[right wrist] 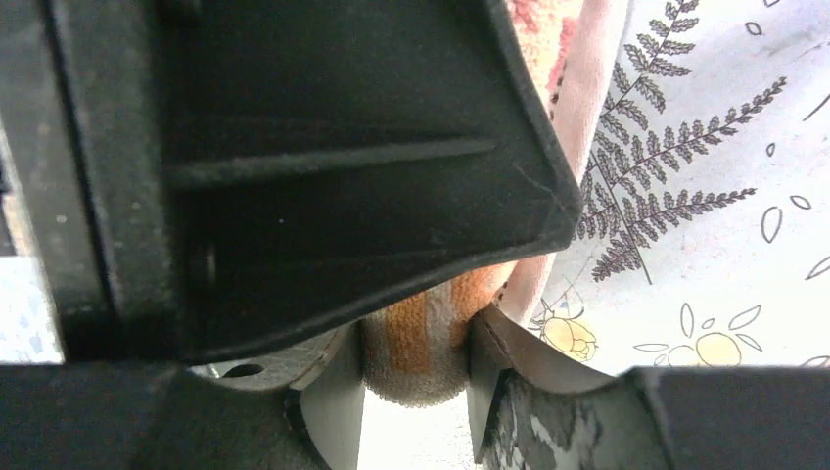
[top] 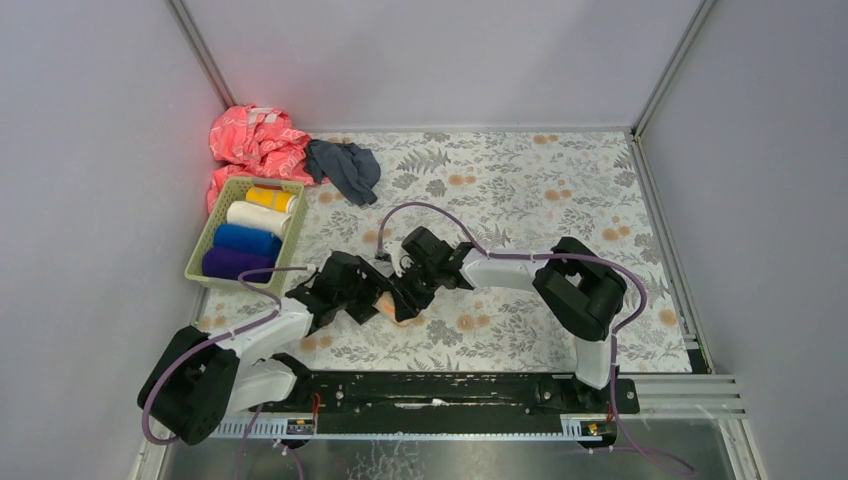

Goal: Roll the towels
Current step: Pick up the towel at the center of the board.

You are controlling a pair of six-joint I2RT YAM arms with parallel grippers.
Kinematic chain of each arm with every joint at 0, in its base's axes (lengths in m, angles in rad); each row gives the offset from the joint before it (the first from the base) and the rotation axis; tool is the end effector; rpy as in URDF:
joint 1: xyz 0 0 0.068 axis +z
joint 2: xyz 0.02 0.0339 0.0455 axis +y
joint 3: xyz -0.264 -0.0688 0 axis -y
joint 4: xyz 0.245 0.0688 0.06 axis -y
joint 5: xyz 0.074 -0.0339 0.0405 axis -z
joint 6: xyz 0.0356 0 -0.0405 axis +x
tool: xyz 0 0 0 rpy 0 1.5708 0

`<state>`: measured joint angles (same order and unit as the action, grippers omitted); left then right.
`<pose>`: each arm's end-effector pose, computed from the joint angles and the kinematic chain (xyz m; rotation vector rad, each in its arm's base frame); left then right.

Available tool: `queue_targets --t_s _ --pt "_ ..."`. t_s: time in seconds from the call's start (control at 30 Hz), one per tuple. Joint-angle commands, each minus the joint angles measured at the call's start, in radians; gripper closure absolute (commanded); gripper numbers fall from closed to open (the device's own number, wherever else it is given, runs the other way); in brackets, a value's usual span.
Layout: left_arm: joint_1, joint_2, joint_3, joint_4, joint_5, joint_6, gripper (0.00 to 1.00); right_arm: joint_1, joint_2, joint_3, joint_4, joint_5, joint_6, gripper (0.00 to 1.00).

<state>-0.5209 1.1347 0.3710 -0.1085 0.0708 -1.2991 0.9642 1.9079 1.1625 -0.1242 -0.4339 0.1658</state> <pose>0.1699 -0.1004 0.1428 -0.9730 2.4632 -0.8191 0.2138 0.3344 0.1593 -1.2031 2.3129 0.9926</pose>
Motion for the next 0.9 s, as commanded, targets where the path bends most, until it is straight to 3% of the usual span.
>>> queue_targets --t_s 0.0,0.13,0.33,0.47,0.53,0.63,0.87 --pt "-0.028 0.043 -0.052 0.135 -0.007 -0.034 0.30 -0.020 0.066 -0.044 0.012 -0.107 0.094 0.67" --pt "-0.042 0.063 -0.086 0.183 -0.009 -0.047 0.35 -0.046 0.067 -0.070 0.083 -0.176 0.159 0.68" --pt "-0.046 0.055 -0.118 0.233 -0.034 -0.062 0.51 -0.087 0.052 -0.096 0.154 -0.205 0.248 0.67" --pt "-0.043 0.015 -0.079 0.159 -0.068 -0.051 0.67 -0.094 -0.019 -0.091 0.126 -0.162 0.245 0.59" --pt "-0.025 -0.013 -0.038 0.102 -0.091 -0.025 0.71 -0.096 -0.068 -0.086 0.097 -0.142 0.224 0.52" --pt "0.063 -0.043 0.025 0.022 -0.079 0.039 0.73 -0.107 -0.156 -0.090 0.055 -0.100 0.188 0.41" --pt "0.361 -0.090 0.245 -0.185 -0.028 0.238 0.72 -0.172 -0.379 -0.134 -0.033 0.037 0.084 0.31"
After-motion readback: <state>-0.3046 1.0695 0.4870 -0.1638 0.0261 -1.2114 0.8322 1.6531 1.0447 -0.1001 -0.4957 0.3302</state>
